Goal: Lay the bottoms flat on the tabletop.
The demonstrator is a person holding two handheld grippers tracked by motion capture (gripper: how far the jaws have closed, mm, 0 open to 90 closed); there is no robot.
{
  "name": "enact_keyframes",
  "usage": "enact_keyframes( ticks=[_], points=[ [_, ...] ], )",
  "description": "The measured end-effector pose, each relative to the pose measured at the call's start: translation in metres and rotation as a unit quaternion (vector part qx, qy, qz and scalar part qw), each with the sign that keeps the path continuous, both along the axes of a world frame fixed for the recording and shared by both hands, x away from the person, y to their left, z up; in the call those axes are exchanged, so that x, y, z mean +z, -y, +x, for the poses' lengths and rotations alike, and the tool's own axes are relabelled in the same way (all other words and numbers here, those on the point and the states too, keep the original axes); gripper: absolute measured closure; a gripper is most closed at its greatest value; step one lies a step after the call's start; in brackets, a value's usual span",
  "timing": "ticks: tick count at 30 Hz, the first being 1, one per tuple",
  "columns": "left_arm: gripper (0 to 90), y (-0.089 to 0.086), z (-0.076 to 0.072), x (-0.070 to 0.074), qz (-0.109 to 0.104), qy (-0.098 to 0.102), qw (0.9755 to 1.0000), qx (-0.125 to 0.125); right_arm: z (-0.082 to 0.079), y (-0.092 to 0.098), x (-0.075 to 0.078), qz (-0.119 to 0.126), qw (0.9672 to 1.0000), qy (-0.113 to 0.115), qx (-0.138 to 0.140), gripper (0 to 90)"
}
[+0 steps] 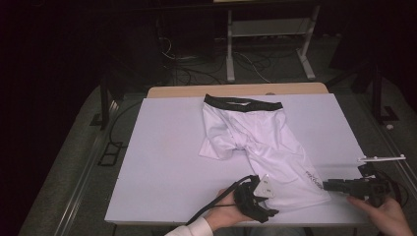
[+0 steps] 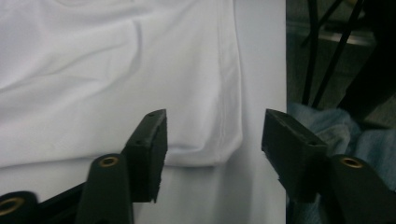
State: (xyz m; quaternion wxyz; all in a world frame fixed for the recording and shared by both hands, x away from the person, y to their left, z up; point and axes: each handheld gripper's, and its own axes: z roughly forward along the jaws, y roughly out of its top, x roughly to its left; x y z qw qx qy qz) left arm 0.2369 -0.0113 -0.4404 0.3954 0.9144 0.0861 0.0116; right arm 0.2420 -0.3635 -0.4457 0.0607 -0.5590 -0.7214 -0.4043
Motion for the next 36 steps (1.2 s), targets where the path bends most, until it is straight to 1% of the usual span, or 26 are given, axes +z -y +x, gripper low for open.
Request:
enact_keyframes(
  ticks=[2, 4, 5, 8, 10, 12, 14, 15, 18, 22, 25, 28, 31, 33, 34, 36],
  points=[
    [34.1, -0.005, 0.005, 0.004, -0.021, -0.015, 0.9996, 0.013, 0.002, -0.002, 0.002, -0.004, 0.9999, 0.014, 0.002, 45.2],
    [29.8, -0.011, 0.011, 0.008, -0.03, -0.021, 0.999, 0.024, 0.005, -0.006, 0.005, -0.009, 0.9995, 0.029, 0.006, 38.2],
    [27.7, -0.013, 0.013, 0.009, -0.032, -0.021, 0.9989, 0.028, 0.006, -0.008, 0.006, -0.012, 0.9992, 0.036, 0.009, 35.2],
    [22.9, -0.022, 0.021, 0.015, -0.046, -0.021, 0.9976, 0.046, 0.012, -0.016, 0.011, -0.017, 0.9985, 0.05, 0.01, 18.9],
    [20.0, -0.03, 0.027, 0.02, -0.059, -0.024, 0.996, 0.063, 0.016, -0.02, 0.013, -0.016, 0.9982, 0.056, 0.011, 13.9],
    [16.7, -0.035, 0.032, 0.024, -0.063, -0.021, 0.9953, 0.071, 0.019, -0.024, 0.015, -0.014, 0.9977, 0.065, 0.012, 12.3],
    [13.6, -0.042, 0.036, 0.027, -0.068, -0.022, 0.994, 0.083, 0.021, -0.027, 0.017, -0.016, 0.9973, 0.07, 0.015, 3.7],
    [13.1, -0.045, 0.037, 0.029, -0.071, -0.021, 0.9934, 0.087, 0.022, -0.029, 0.018, -0.018, 0.997, 0.074, 0.016, 2.0],
    [7.6, -0.051, 0.041, 0.032, -0.07, -0.021, 0.9925, 0.098, 0.025, -0.032, 0.022, -0.014, 0.9962, 0.084, 0.018, 0.2],
    [0.2, -0.057, 0.045, 0.035, -0.067, -0.023, 0.9922, 0.103, 0.029, -0.037, 0.029, -0.013, 0.995, 0.096, 0.023, 0.0],
    [0.0, -0.064, 0.048, 0.038, -0.067, -0.025, 0.9916, 0.107, 0.033, -0.041, 0.034, -0.015, 0.9939, 0.105, 0.028, 0.0],
    [0.0, -0.072, 0.051, 0.042, -0.063, -0.018, 0.991, 0.117, 0.039, -0.047, 0.041, -0.018, 0.9929, 0.111, 0.037, 0.0],
    [0.0, -0.087, 0.056, 0.048, -0.06, -0.012, 0.989, 0.135, 0.046, -0.052, 0.047, -0.023, 0.9917, 0.118, 0.045, 0.0],
    [0.0, -0.097, 0.061, 0.052, -0.052, -0.006, 0.9878, 0.147, 0.051, -0.057, 0.051, -0.023, 0.9912, 0.121, 0.049, 0.0],
    [0.0, -0.102, 0.063, 0.053, -0.053, -0.004, 0.9868, 0.153, 0.053, -0.06, 0.052, -0.024, 0.9905, 0.125, 0.052, 0.0],
    [0.0, -0.115, 0.068, 0.059, -0.059, -0.002, 0.9839, 0.169, 0.056, -0.065, 0.056, -0.025, 0.9899, 0.127, 0.057, 0.0]
  ],
)
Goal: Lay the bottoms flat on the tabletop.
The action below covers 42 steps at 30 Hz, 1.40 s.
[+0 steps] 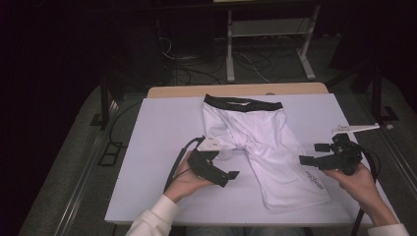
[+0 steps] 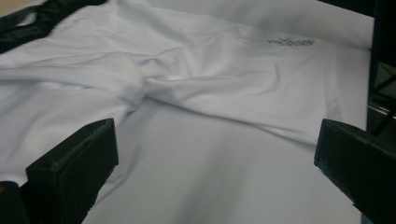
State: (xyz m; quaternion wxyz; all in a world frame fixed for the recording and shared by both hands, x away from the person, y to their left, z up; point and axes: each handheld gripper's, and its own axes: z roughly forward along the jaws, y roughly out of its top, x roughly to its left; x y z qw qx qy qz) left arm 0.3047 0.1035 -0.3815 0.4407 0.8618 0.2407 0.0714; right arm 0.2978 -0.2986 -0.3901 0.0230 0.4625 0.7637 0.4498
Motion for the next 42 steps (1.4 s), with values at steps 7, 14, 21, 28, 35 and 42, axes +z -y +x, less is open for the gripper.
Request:
enact_keyframes(
  ticks=[7, 14, 21, 28, 35, 42],
  points=[
    [0.0, -0.039, 0.014, 0.015, -0.013, 0.017, 0.9983, 0.055, 0.009, -0.017, 0.008, -0.01, 0.9998, 0.007, 0.016, 0.0],
    [0.0, -0.063, 0.031, 0.011, -0.016, 0.011, 0.9955, 0.093, 0.019, -0.034, 0.01, -0.008, 0.9995, 0.013, 0.027, 1.8],
    [0.1, -0.067, 0.047, -0.011, 0.008, -0.01, 0.994, 0.109, 0.03, -0.056, 0.008, -0.003, 0.9989, 0.018, 0.044, 3.3],
    [4.8, -0.058, 0.058, -0.035, 0.029, -0.022, 0.9958, 0.084, 0.039, -0.078, 0.0, 0.006, 0.9981, 0.017, 0.059, 4.0],
    [15.7, -0.044, 0.06, -0.054, 0.064, -0.015, 0.9967, 0.048, 0.046, -0.095, -0.012, 0.007, 0.9975, 0.01, 0.069, 4.4],
    [29.2, -0.031, 0.058, -0.069, 0.099, -0.012, 0.995, 0.006, 0.049, -0.102, -0.018, 0.011, 0.9973, 0.004, 0.072, 4.4]
  ],
)
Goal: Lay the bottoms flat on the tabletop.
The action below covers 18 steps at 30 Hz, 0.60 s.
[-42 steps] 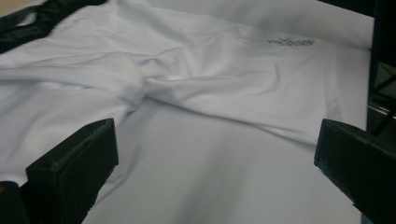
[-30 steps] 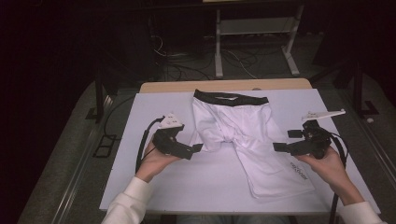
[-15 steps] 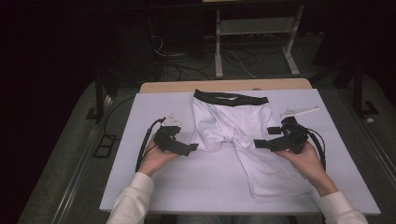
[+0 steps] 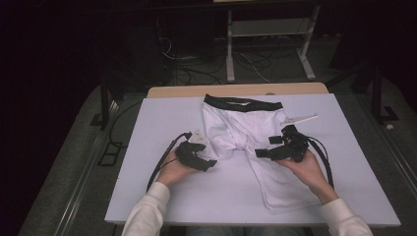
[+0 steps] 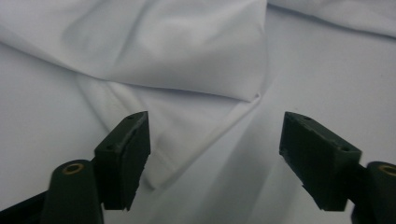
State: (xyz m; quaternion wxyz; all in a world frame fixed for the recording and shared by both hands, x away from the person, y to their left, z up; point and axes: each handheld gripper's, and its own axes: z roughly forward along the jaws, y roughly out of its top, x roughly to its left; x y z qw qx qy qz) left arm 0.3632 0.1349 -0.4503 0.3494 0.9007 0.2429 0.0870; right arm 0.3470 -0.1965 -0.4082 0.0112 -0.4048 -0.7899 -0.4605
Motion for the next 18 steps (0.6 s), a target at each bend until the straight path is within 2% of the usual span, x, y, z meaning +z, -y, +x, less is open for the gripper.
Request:
enact_keyframes(
  ticks=[3, 5, 9, 10, 14, 16, 18],
  points=[
    [35.9, 0.005, -0.001, -0.004, 0.014, 0.007, 0.9998, -0.012, 0.001, -0.001, -0.002, 0.0, 1.0, -0.001, 0.001, 4.4],
    [40.5, 0.006, 0.0, -0.004, 0.008, 0.01, 0.9998, -0.017, 0.002, -0.003, -0.004, 0.0, 1.0, -0.002, 0.001, 4.4],
    [59.4, 0.011, -0.001, -0.006, -0.001, 0.024, 0.9989, -0.041, 0.005, -0.008, -0.007, 0.0, 1.0, -0.003, 0.004, 4.6],
    [67.5, 0.012, -0.001, -0.006, -0.004, 0.025, 0.9987, -0.044, 0.006, -0.011, -0.008, 0.0, 1.0, -0.005, 0.005, 4.6],
    [86.3, 0.018, -0.004, -0.006, -0.003, 0.031, 0.9982, -0.051, 0.011, -0.023, -0.011, -0.002, 0.9999, -0.007, 0.013, 4.7],
    [89.4, 0.019, -0.004, -0.005, 0.001, 0.024, 0.9986, -0.047, 0.013, -0.031, -0.013, -0.004, 0.9998, -0.01, 0.018, 4.7],
    [89.7, 0.018, -0.004, -0.003, -0.012, 0.006, 0.9986, -0.051, 0.014, -0.038, -0.015, -0.003, 0.9996, -0.012, 0.024, 4.8]
  ],
)
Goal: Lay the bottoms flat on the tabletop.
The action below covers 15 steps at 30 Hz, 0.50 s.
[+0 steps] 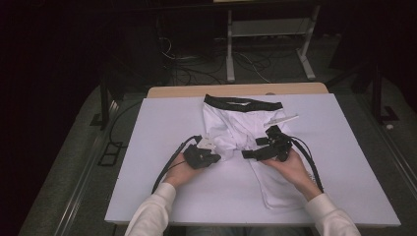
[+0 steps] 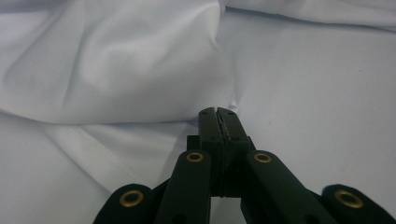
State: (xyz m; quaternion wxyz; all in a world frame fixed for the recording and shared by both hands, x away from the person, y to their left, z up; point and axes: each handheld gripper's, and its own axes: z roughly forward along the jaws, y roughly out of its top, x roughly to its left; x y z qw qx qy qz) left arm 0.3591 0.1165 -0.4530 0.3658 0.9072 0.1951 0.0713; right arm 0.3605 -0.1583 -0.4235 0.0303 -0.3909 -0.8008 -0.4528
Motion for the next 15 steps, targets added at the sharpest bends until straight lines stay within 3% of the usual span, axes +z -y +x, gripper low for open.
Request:
enact_keyframes(
  ticks=[2, 8, 13, 15],
  points=[
    [89.7, -0.001, -0.003, 0.006, -0.002, 0.002, 1.0, -0.008, -0.001, -0.005, -0.001, -0.001, 1.0, -0.004, 0.005, 4.8],
    [89.7, -0.014, -0.014, 0.035, -0.066, 0.014, 0.9977, -0.005, -0.003, -0.01, 0.0, -0.001, 0.9999, -0.004, 0.009, 5.9],
    [88.7, -0.017, -0.007, 0.03, -0.054, -0.003, 0.9983, 0.023, -0.001, -0.014, -0.003, 0.003, 0.9999, -0.006, 0.009, 6.6],
    [73.1, -0.012, -0.003, 0.024, -0.053, -0.013, 0.9978, 0.037, 0.0, -0.016, -0.005, 0.004, 0.9999, -0.009, 0.01, 6.7]
  ],
)
